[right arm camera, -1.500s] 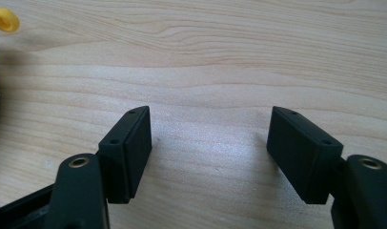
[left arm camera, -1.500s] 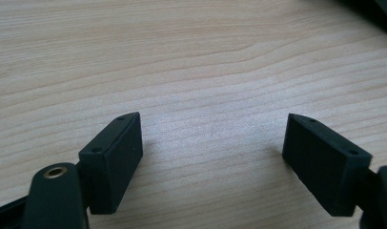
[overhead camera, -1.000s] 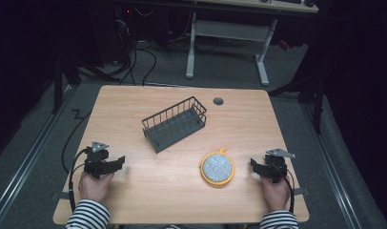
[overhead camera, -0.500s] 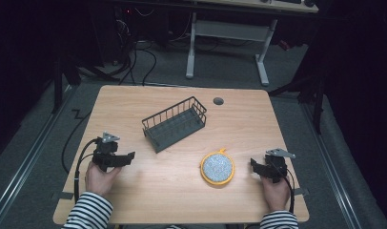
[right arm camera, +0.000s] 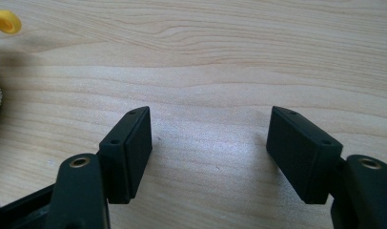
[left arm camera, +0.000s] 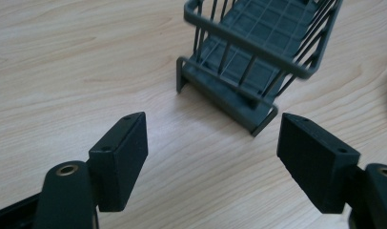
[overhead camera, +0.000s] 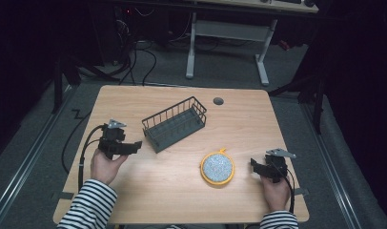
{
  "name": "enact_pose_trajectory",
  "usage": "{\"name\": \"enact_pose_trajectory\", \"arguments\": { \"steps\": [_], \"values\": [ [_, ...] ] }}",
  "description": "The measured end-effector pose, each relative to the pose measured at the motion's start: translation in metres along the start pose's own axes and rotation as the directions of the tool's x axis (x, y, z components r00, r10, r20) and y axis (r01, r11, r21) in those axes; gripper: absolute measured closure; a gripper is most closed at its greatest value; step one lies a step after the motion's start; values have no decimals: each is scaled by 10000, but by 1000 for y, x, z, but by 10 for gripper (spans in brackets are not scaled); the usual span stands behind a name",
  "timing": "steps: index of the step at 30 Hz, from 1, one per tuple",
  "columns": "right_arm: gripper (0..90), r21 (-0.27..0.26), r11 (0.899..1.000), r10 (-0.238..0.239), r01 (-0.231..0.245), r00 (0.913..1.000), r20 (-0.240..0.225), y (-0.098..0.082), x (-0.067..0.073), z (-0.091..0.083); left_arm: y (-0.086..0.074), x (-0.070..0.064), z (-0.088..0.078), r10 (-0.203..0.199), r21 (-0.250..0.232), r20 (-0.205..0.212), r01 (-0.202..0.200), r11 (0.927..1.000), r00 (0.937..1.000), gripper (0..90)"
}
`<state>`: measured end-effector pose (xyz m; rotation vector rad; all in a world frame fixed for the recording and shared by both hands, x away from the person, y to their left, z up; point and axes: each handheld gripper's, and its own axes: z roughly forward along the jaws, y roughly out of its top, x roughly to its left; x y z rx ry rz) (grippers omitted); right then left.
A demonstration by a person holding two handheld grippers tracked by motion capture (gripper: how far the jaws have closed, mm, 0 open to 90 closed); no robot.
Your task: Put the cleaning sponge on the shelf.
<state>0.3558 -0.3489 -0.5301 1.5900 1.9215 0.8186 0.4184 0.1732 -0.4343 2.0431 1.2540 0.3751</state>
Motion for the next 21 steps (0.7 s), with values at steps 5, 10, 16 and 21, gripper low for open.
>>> {"name": "enact_pose_trajectory", "arguments": {
  "steps": [5, 10, 16, 21],
  "values": [
    [322, -11, 10000, 11, -11, 10000, -16, 0, 0, 0, 15, -2, -1, 159, -26, 49, -159, 9999, 9999, 263],
    [321, -9, 10000, 14, -14, 10000, -22, 0, 0, 0, 27, -1, 3, -24, -63, 184, 25, 10000, 9998, 262],
    [321, 0, 10000, 62, -62, 10000, -32, 0, 0, 0, 39, -5, 11, 126, 125, 127, -127, 9998, 9998, 256],
    [321, -9, 10000, 32, -32, 10000, -35, 0, 0, 0, 49, -9, 18, 231, 285, 50, -232, 9993, 9997, 254]
  ]
}}
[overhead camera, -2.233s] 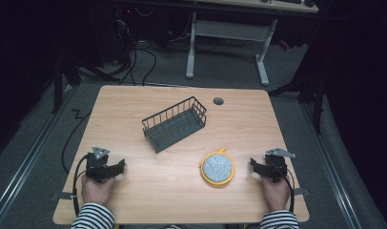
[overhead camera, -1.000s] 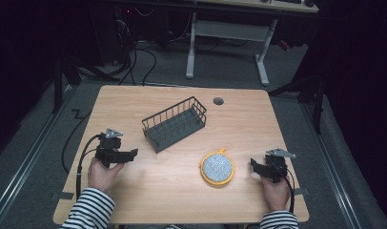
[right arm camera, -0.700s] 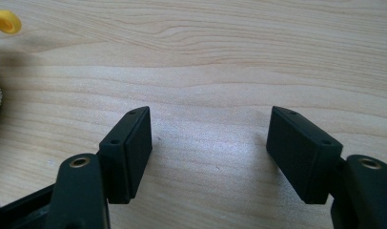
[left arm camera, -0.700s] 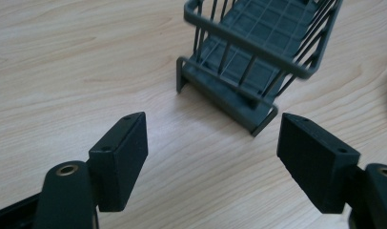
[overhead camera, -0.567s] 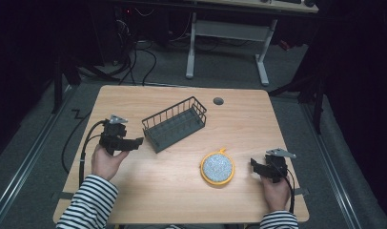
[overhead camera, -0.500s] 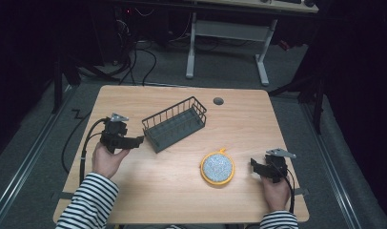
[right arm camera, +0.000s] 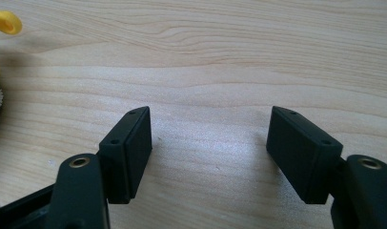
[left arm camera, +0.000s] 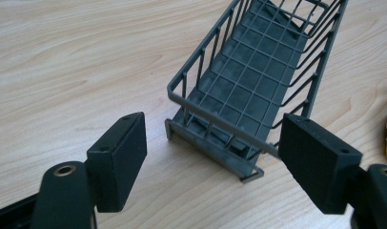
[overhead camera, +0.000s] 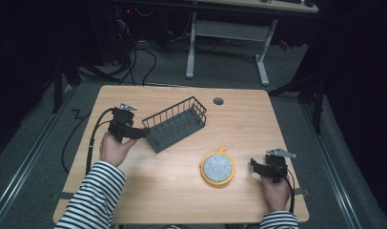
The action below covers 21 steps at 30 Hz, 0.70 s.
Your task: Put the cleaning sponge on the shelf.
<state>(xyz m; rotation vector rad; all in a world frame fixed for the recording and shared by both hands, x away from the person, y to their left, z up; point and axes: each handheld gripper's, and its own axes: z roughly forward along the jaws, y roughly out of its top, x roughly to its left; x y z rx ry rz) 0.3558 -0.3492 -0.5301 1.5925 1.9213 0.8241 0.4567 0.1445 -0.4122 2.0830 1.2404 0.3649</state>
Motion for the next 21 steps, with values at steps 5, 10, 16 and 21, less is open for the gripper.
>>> {"name": "enact_pose_trajectory", "arguments": {
  "steps": [5, 10, 16, 21],
  "values": [
    [321, 9, 10000, 31, -31, 10000, 2, 0, 0, 0, 6, -2, 10, 40, 242, -76, -38, 9997, 10000, 255],
    [321, 5, 10000, 9, -9, 10000, 0, 0, 0, 0, 11, -3, 18, 57, 463, -277, -44, 9989, 9996, 256],
    [321, 7, 10000, 34, -34, 10000, -5, 0, 0, 0, 12, -5, 27, 81, 676, -348, -57, 9977, 9994, 275],
    [320, 3, 10000, 6, -6, 10000, -3, 0, 0, 0, 11, -7, 32, 41, 747, -305, -18, 9972, 9995, 305]
  ]
}}
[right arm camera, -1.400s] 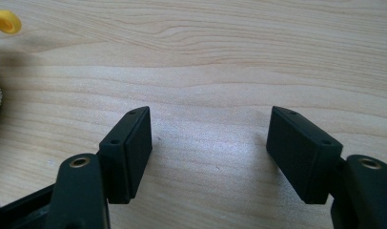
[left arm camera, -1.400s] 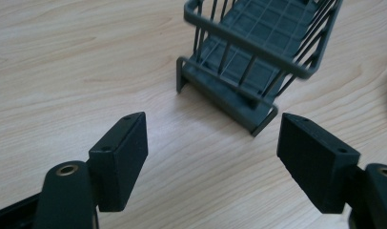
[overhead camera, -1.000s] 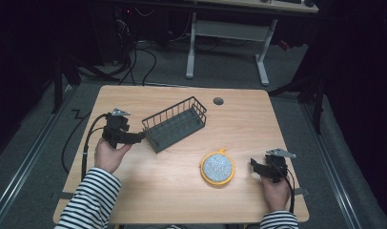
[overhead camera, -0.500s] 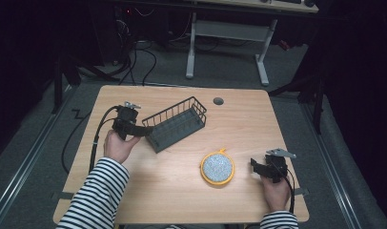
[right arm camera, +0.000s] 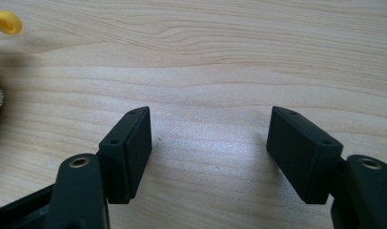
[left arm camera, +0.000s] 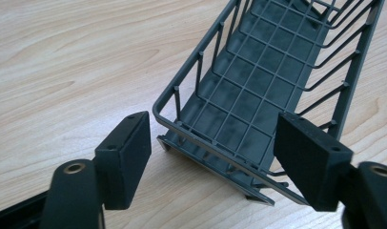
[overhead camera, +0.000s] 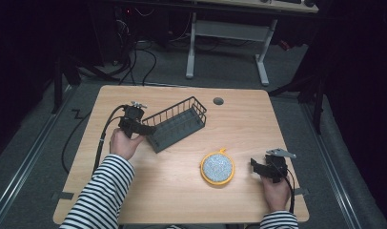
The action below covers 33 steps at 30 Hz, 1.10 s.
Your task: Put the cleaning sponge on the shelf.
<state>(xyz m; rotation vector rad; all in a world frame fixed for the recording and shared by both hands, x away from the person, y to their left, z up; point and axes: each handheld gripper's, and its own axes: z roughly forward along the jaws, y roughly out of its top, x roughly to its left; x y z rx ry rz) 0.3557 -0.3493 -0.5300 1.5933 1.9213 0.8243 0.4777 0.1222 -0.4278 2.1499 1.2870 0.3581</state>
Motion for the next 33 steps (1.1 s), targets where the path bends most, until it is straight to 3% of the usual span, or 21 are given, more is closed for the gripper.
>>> {"name": "enact_pose_trajectory", "arguments": {
  "steps": [12, 22, 33],
  "values": [
    [320, 3, 10000, -1, 1, 10000, -2, 0, 0, 0, -4, 0, 4, 15, 113, -144, -13, 9999, 9999, 354],
    [318, -5, 10000, -17, 17, 10000, -11, 0, 0, 0, -8, -1, -1, 27, -38, 10, -27, 10000, 10000, 413],
    [318, 0, 10000, -14, 14, 10000, -18, 0, 0, 0, -16, -5, -6, 254, -84, -96, -255, 9996, 9996, 435]
  ]
}}
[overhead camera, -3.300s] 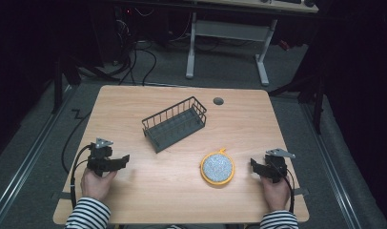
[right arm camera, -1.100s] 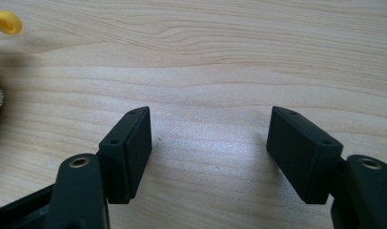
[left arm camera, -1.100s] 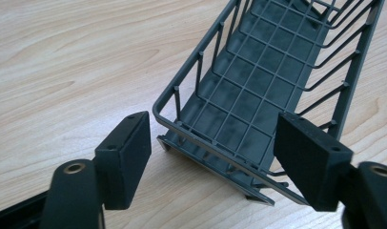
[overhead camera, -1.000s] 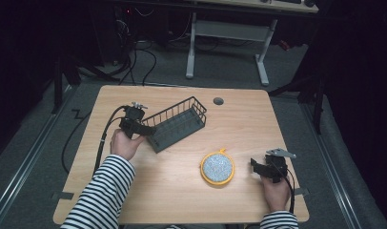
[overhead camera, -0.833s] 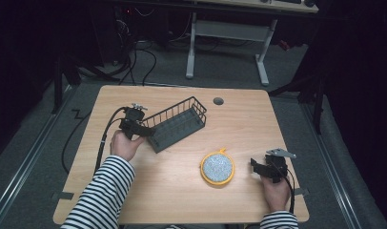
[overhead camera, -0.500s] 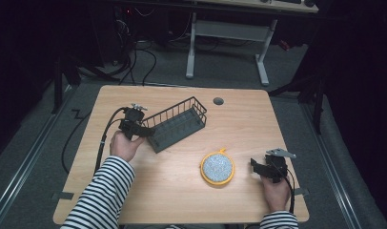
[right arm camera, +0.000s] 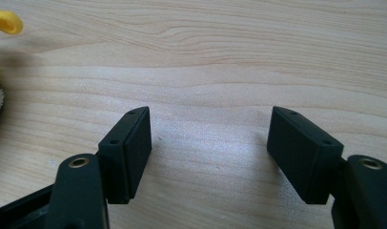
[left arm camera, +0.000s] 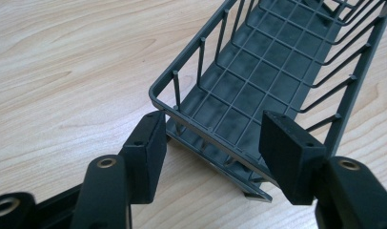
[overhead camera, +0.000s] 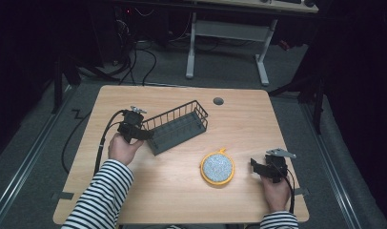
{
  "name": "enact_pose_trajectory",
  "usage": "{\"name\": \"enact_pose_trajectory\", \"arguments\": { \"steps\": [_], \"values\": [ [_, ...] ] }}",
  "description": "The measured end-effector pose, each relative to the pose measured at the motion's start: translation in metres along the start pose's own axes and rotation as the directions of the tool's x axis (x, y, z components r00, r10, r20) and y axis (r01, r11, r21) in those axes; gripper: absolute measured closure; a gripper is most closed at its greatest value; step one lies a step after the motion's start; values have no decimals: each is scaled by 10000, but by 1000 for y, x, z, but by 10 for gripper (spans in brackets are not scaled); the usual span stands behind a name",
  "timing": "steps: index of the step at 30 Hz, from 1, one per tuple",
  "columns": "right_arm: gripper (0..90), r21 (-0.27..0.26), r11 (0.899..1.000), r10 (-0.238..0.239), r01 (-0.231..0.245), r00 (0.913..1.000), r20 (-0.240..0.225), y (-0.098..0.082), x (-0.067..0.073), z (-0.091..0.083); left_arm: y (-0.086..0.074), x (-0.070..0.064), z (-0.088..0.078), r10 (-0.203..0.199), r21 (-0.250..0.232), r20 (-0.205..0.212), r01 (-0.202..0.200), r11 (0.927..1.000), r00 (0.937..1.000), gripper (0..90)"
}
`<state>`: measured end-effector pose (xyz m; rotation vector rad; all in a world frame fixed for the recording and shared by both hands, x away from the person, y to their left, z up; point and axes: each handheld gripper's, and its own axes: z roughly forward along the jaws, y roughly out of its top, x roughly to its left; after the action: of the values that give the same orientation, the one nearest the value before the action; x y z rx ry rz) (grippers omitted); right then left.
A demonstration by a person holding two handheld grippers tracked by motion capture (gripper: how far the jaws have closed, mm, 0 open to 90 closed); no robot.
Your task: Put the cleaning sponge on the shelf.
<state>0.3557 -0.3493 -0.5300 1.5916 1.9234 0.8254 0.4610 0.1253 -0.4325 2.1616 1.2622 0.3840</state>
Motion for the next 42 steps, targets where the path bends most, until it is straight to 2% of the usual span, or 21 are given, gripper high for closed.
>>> {"name": "enact_pose_trajectory", "arguments": {
  "steps": [12, 21, 34, 42],
  "values": [
    [316, 24, 10000, -36, 36, 10000, 56, 0, 1, 0, -16, -5, -9, 176, -31, 344, -175, 9998, 9993, 449],
    [314, 41, 10000, -85, 84, 9999, 66, 0, 1, 0, -34, -11, -23, 540, -120, 315, -536, 9985, 9980, 448],
    [314, 26, 9999, -150, 149, 9999, 66, 0, 1, 0, -58, -14, -39, 349, -312, 606, -331, 9990, 9975, 446],
    [314, 28, 9999, -154, 154, 9999, 62, 0, 1, 0, -62, -16, -42, 402, -397, 701, -375, 9985, 9967, 414]
  ]
}}
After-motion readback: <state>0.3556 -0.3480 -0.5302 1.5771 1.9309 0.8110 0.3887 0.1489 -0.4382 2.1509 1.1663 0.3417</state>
